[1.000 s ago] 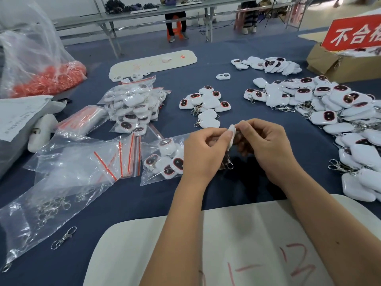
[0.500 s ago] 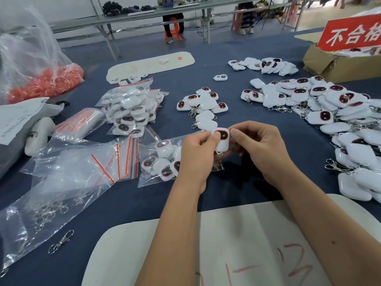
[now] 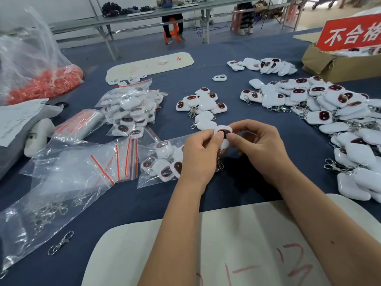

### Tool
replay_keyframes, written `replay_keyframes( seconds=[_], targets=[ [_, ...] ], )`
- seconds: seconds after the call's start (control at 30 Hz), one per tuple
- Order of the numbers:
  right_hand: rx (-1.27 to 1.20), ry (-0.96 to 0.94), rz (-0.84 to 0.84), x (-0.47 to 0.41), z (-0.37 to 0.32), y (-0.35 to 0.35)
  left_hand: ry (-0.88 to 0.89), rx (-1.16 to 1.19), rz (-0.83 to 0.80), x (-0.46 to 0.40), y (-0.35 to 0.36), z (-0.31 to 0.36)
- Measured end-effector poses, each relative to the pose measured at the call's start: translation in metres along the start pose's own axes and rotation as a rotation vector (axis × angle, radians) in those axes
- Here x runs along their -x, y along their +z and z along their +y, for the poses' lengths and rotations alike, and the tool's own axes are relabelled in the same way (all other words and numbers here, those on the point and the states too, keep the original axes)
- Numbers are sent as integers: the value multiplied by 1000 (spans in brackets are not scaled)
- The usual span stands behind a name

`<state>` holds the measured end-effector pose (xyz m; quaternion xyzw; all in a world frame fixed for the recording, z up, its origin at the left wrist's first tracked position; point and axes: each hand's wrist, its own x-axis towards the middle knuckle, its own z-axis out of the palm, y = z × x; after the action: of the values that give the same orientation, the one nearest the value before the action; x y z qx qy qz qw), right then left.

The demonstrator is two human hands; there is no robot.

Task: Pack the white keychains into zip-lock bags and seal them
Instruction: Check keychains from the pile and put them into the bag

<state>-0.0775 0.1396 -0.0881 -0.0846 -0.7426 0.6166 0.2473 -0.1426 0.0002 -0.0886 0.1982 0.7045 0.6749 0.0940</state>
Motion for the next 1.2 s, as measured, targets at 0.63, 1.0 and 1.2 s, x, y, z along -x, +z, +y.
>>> replay_keyframes(
  seconds=[0.63,1.0,1.2],
  targets=[
    [-154,112,20,-4,6,-3,17,-79,19,1,-4,2],
    [-23,53,-57,1,-1,2,-1,-45,97,2,-3,1],
    [-4,77,-39,1,-2,2,113,-191,256,5,2,9]
  ],
)
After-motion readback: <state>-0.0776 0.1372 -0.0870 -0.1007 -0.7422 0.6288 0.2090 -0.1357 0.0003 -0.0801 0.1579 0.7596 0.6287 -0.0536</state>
